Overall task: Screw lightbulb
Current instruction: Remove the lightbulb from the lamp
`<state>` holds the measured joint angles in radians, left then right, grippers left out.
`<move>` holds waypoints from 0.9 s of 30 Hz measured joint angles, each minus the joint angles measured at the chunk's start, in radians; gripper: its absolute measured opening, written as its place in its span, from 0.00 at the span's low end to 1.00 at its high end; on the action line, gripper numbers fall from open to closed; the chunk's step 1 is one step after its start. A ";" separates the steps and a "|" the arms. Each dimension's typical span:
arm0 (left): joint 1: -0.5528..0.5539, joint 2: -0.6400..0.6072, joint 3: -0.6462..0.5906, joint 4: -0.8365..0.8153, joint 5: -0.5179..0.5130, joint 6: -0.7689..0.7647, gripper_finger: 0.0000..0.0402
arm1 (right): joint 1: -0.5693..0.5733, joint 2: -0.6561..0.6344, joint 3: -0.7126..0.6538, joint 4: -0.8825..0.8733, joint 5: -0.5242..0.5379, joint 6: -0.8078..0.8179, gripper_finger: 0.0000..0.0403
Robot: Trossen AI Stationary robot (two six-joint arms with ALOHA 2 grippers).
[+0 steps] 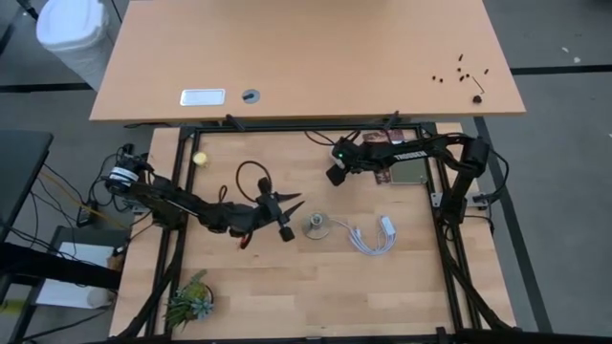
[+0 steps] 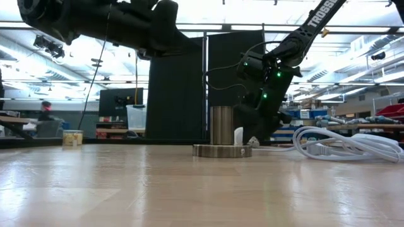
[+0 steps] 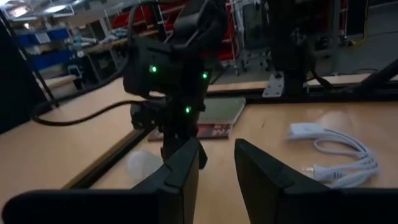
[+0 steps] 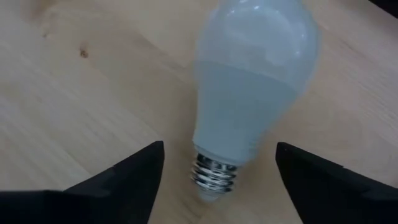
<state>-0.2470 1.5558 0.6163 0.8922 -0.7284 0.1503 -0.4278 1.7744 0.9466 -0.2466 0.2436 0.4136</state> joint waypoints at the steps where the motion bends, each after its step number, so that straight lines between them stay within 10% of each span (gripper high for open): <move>1: 0.000 0.000 0.000 -0.010 0.000 -0.010 0.27 | 0.000 0.001 0.000 0.000 0.000 -0.007 0.77; 17: 0.017 0.002 -0.005 -0.073 0.093 -0.171 0.27 | 0.013 0.006 0.000 0.008 -0.018 -0.088 0.28; 27: 0.018 0.057 -0.234 0.345 0.157 -0.265 0.27 | 0.102 -0.147 0.001 -0.016 -0.191 -0.111 0.13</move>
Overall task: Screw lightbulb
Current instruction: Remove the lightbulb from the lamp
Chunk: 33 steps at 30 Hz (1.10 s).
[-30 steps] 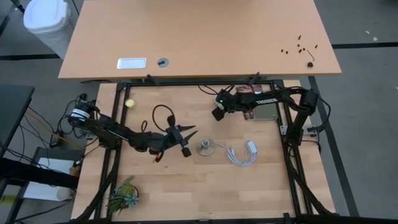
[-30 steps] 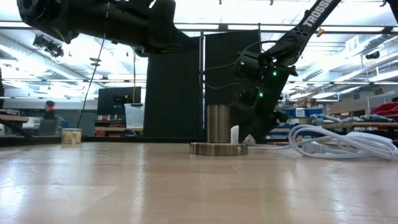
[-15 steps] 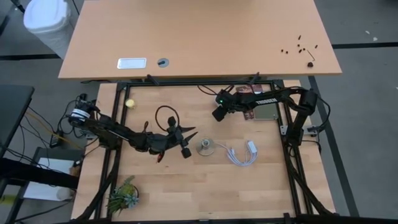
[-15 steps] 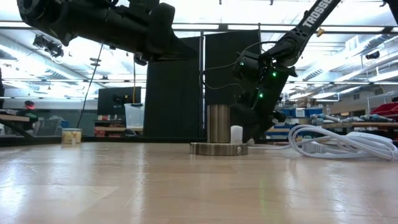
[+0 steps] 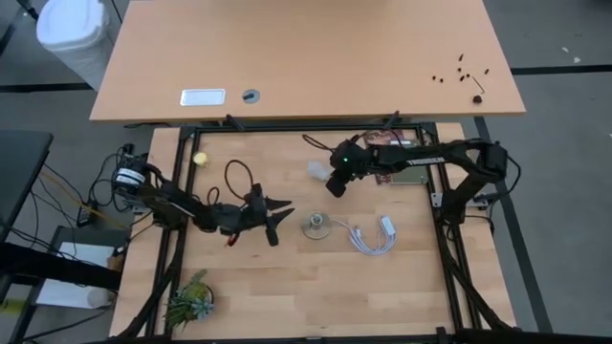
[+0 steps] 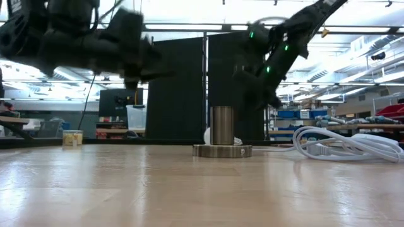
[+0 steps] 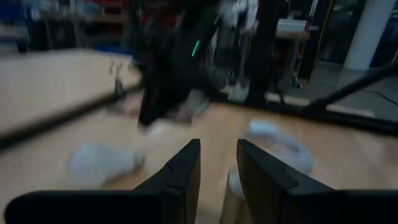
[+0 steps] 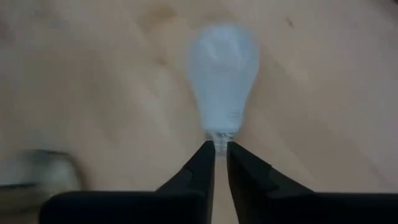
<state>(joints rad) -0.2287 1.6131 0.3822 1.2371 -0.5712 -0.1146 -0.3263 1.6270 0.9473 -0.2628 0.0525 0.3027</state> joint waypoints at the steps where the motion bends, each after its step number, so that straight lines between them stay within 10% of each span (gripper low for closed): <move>1: 0.000 0.007 -0.017 -0.002 -0.001 -0.033 0.27 | 0.014 -0.018 0.001 0.001 0.000 -0.001 0.12; 9: -0.012 0.127 -0.053 -0.009 0.012 -0.281 0.27 | 0.088 0.007 0.000 -0.008 0.017 -0.123 0.16; 23: -0.051 0.199 0.004 0.022 -0.041 -0.195 0.29 | 0.154 0.124 -0.001 0.138 0.062 -0.438 0.79; 33: -0.051 0.199 -0.001 0.018 -0.059 -0.179 0.29 | 0.158 0.202 0.001 0.208 0.007 -0.543 0.78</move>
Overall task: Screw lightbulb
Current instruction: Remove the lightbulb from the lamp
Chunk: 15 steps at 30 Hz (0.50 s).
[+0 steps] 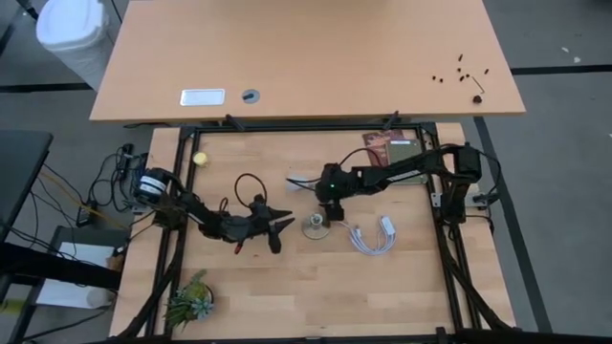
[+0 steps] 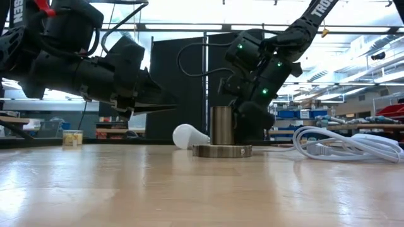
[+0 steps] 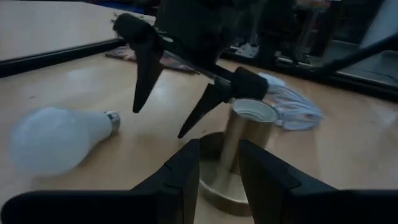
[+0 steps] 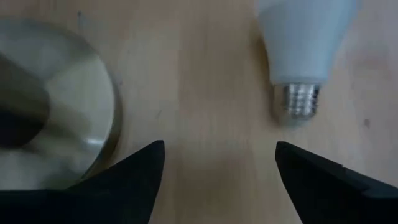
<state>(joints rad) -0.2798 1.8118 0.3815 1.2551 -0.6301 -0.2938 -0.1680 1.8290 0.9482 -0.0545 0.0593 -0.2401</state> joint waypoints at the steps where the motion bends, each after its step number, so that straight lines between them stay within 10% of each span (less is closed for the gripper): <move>1: 0.000 0.000 0.002 -0.008 -0.020 -0.007 0.29 | 0.000 0.000 0.000 0.018 0.001 0.000 0.78; 15: -0.008 0.000 0.009 -0.010 -0.205 0.028 0.29 | -0.123 -0.064 0.019 0.019 -0.034 0.197 0.77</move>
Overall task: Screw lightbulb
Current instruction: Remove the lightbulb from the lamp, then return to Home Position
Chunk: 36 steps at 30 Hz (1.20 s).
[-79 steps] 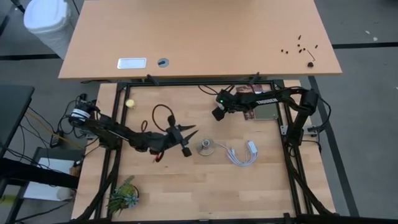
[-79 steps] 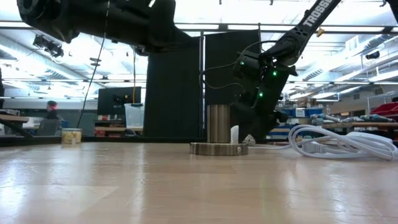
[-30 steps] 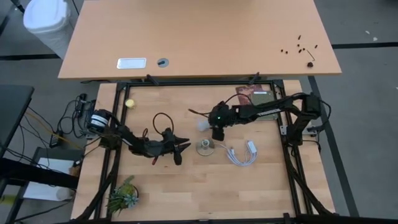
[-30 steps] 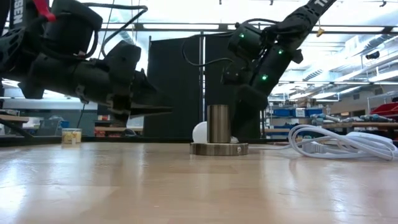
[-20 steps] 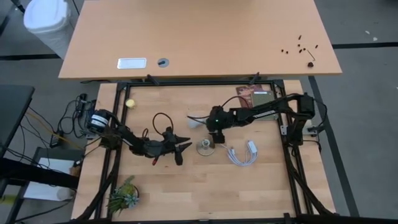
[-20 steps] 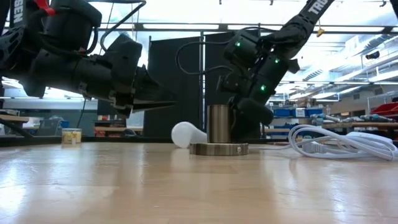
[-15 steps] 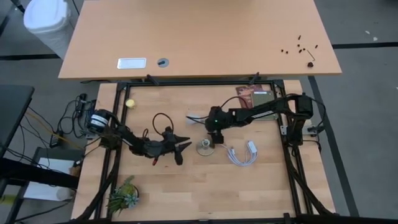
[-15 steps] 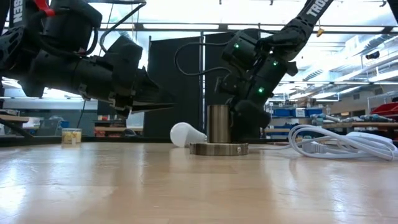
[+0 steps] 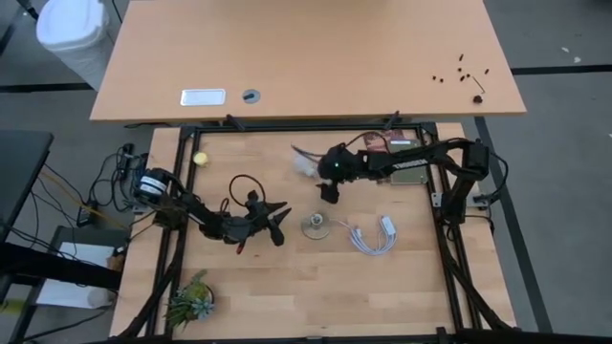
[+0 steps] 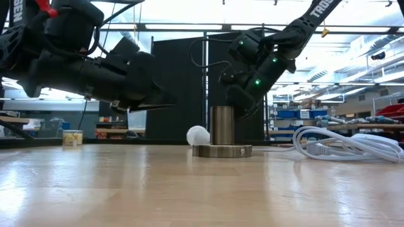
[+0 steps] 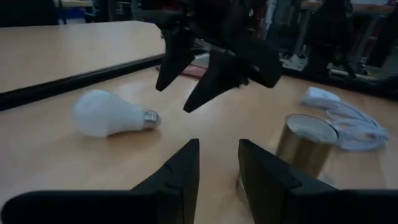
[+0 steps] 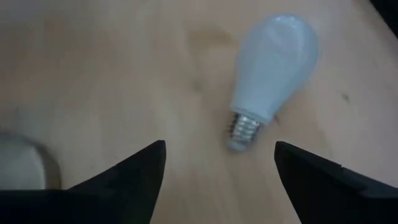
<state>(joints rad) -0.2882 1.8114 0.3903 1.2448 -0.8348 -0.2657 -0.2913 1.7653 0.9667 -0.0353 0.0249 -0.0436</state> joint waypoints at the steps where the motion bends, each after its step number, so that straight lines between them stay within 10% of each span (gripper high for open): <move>1: 0.000 0.000 0.006 0.000 -0.010 0.000 0.29 | -0.010 0.000 0.002 0.002 0.002 0.027 0.78; 21: -0.079 -0.177 0.030 -0.059 0.027 0.189 0.29 | 0.124 -0.219 0.066 -0.362 0.041 0.166 0.76; 36: -0.150 -0.476 0.032 -0.405 0.043 0.106 0.29 | 0.465 -0.707 -0.303 -0.218 0.244 0.497 0.76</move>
<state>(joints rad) -0.4386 1.3353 0.4225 0.8400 -0.7919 -0.1594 0.1733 1.0580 0.6635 -0.2536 0.2687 0.4537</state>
